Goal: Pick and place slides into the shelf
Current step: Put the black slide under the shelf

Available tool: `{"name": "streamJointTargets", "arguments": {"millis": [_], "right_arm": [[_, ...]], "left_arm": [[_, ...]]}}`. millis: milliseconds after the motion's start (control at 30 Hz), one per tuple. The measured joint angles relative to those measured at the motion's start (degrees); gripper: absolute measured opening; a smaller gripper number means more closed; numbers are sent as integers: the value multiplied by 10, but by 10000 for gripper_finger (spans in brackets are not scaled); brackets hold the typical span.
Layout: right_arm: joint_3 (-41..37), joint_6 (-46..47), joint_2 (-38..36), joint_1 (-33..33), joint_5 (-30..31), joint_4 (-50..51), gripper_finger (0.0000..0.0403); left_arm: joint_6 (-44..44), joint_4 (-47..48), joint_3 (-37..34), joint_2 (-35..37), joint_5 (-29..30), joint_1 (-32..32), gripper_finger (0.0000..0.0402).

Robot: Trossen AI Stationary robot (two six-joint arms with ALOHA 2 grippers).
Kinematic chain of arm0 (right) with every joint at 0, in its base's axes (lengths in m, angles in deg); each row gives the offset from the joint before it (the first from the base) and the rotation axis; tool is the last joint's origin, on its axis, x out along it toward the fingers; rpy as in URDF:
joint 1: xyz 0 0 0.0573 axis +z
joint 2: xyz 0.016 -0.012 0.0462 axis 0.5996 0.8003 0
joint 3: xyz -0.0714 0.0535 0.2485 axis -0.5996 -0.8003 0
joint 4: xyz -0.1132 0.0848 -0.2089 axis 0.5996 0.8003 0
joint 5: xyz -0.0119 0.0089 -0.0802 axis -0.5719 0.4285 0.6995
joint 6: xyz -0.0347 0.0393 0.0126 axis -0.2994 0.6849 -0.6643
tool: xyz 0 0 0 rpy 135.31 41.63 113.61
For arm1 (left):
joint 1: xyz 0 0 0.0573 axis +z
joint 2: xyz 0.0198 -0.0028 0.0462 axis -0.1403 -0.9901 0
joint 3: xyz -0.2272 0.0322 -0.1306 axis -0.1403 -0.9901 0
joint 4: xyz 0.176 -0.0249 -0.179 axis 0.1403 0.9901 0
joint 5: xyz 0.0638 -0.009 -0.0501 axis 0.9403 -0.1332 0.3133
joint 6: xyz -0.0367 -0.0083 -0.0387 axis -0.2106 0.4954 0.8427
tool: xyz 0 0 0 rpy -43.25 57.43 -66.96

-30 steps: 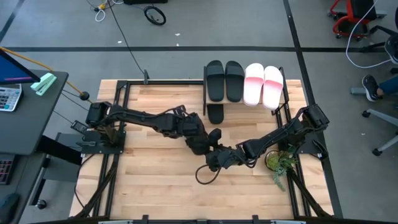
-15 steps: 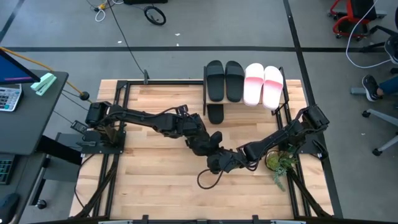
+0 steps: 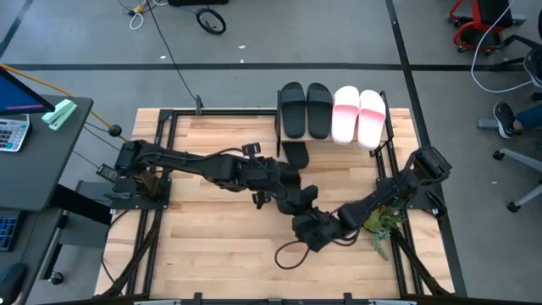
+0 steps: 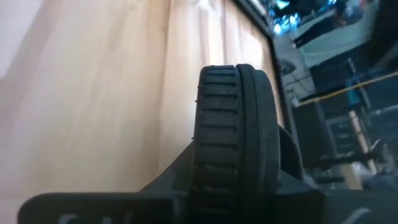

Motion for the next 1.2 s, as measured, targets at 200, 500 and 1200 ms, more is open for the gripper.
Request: {"name": "streamJointTargets", "arguments": {"millis": [200,500,1200], "right_arm": [[0,49,0,71,52,64,75],[0,230,0,136,102,245,75],[124,550,-1,188,-78,632,74]], "left_arm": [[-21,126,131,0,76,4,137],[-104,169,332,1,142,29,120],[-130,186,401,3,140,135,113]]}}
